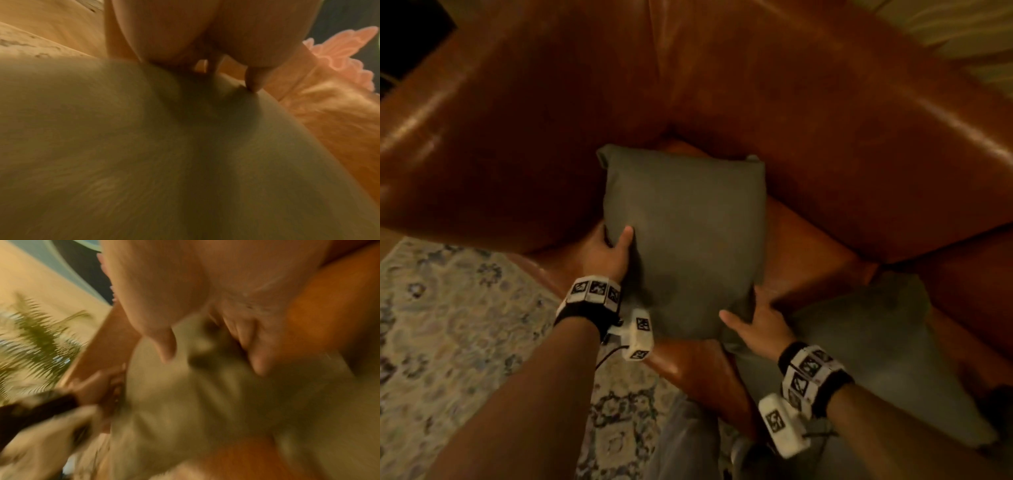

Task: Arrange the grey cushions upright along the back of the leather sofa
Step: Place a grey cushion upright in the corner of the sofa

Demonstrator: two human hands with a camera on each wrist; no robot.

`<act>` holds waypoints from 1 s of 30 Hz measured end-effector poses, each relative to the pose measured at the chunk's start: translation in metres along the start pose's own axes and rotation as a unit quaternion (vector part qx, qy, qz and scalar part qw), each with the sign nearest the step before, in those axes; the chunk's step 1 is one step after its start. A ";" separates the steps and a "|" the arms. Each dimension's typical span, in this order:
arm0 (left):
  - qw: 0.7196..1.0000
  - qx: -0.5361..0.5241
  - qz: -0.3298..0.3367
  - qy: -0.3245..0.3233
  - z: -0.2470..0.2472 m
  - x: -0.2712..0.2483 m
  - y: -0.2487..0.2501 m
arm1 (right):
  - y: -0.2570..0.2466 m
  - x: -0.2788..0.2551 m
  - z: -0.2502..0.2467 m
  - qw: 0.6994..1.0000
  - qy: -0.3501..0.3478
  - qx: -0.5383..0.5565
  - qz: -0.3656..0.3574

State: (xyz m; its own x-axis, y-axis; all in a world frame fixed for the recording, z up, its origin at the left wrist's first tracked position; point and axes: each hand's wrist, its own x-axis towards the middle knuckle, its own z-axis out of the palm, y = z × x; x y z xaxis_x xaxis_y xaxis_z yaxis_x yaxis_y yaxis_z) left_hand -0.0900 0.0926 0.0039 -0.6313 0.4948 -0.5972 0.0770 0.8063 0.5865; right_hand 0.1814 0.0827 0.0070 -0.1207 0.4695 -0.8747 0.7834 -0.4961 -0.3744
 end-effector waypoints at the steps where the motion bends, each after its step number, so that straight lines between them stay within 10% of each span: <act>1: 1.000 0.001 -0.008 0.024 -0.007 -0.005 -0.013 | -0.008 0.004 -0.008 0.998 -0.018 -0.059 -0.007; 5: 0.964 -0.035 -0.203 0.168 -0.013 -0.057 -0.094 | -0.076 0.042 -0.063 0.938 0.122 -0.303 -0.119; 8: 0.934 -0.135 -0.325 0.057 0.019 -0.107 -0.118 | -0.132 0.081 -0.087 0.923 0.168 -0.289 -0.192; 10: 0.933 -0.213 -0.288 -0.017 0.041 -0.108 -0.117 | -0.144 0.101 -0.086 0.935 0.137 -0.277 -0.176; 14: 0.934 -0.313 -0.170 0.042 0.042 -0.065 -0.076 | -0.128 0.099 -0.076 0.950 0.124 -0.256 -0.131; 19: 0.980 -0.162 -0.044 0.110 -0.010 0.006 -0.030 | -0.057 0.048 -0.037 0.986 0.056 -0.151 -0.049; 21: 0.996 -0.071 -0.033 0.047 -0.022 0.030 -0.022 | -0.031 0.039 -0.032 0.993 0.017 -0.120 -0.003; 25: 0.992 -0.110 -0.066 -0.022 -0.032 0.054 -0.015 | -0.055 0.063 -0.065 0.976 0.215 -0.030 -0.028; 30: 0.982 -0.158 -0.074 -0.072 -0.008 0.050 0.016 | -0.065 0.102 -0.074 0.959 0.134 0.251 -0.010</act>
State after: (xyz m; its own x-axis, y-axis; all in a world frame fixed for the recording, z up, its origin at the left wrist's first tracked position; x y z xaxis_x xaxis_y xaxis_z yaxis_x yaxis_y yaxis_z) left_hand -0.1264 0.1280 -0.0119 -0.5007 0.4380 -0.7467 -0.2651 0.7436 0.6139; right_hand 0.1636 0.2171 -0.0353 0.0820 0.6197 -0.7806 0.3824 -0.7428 -0.5495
